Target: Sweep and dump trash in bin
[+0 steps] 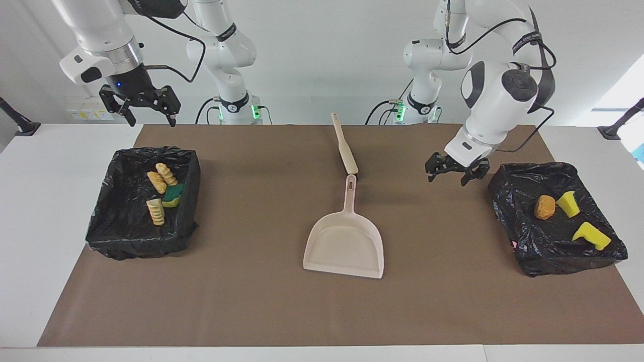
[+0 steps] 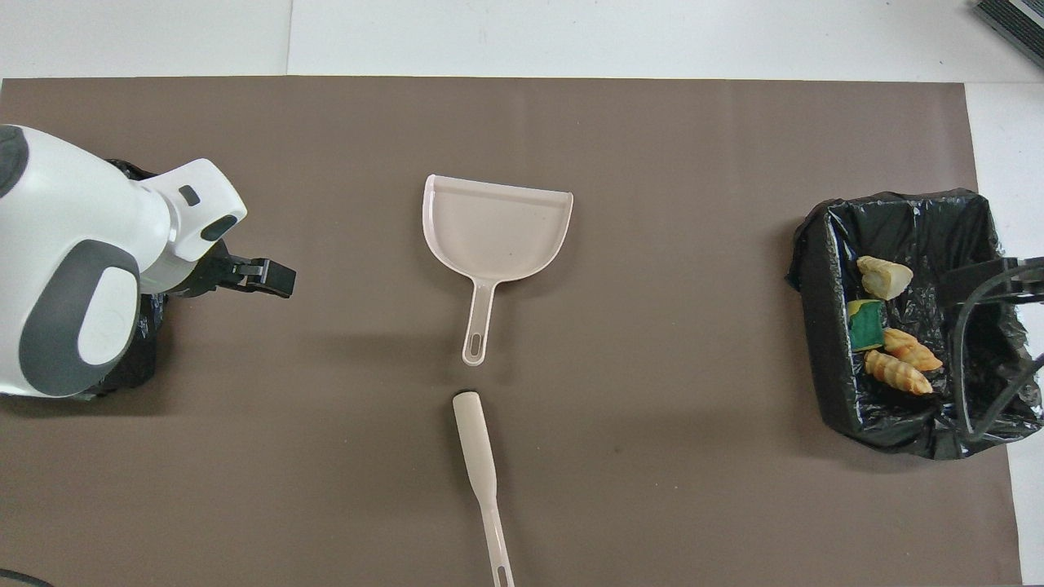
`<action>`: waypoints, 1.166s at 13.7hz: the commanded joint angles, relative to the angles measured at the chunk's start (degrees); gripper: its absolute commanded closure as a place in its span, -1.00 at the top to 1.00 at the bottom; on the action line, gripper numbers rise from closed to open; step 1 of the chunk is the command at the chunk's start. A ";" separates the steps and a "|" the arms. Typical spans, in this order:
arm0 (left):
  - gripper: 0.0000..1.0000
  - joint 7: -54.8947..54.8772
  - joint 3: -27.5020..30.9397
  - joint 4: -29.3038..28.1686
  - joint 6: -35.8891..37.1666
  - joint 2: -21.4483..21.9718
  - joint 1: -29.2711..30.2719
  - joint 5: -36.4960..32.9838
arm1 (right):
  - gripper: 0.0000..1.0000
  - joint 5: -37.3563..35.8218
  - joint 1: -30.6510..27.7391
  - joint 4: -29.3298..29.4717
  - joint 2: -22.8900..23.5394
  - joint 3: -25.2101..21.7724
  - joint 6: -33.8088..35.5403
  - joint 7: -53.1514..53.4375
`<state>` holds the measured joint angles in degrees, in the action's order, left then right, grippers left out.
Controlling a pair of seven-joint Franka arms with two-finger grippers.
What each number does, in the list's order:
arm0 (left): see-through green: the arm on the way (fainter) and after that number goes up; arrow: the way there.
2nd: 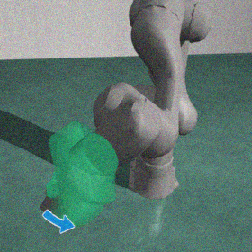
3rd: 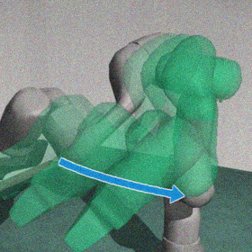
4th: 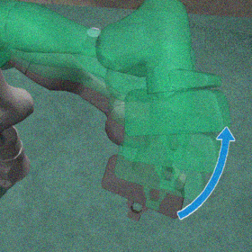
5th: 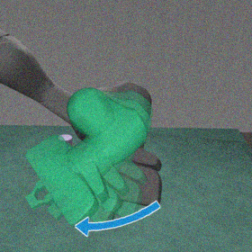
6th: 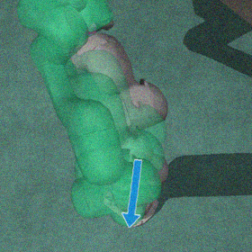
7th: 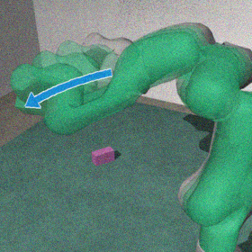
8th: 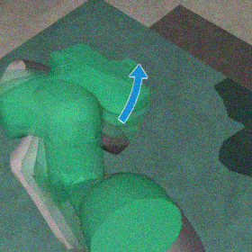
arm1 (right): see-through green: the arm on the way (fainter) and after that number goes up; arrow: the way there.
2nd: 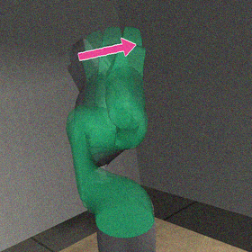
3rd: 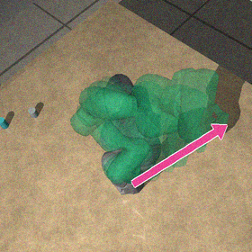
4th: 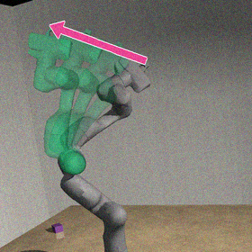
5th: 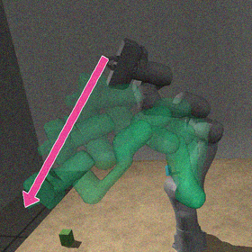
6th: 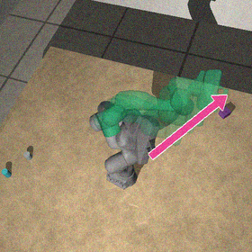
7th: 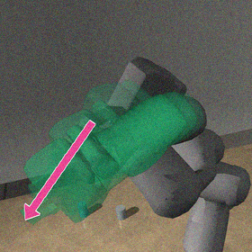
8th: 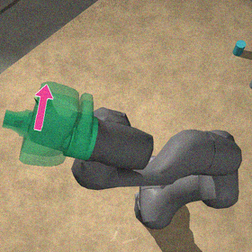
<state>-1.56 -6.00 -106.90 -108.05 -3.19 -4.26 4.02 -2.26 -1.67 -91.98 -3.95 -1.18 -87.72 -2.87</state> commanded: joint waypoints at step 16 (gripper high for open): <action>1.00 -6.88 2.92 15.23 19.63 6.62 4.88 -1.56 | 1.00 1.03 -0.26 -1.00 -1.06 0.21 0.36 0.85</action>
<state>-8.14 -3.09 -92.45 -89.28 3.18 0.37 2.46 -2.26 -1.67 -91.98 -3.95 -1.18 -87.72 -2.87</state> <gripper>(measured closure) 0.000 0.000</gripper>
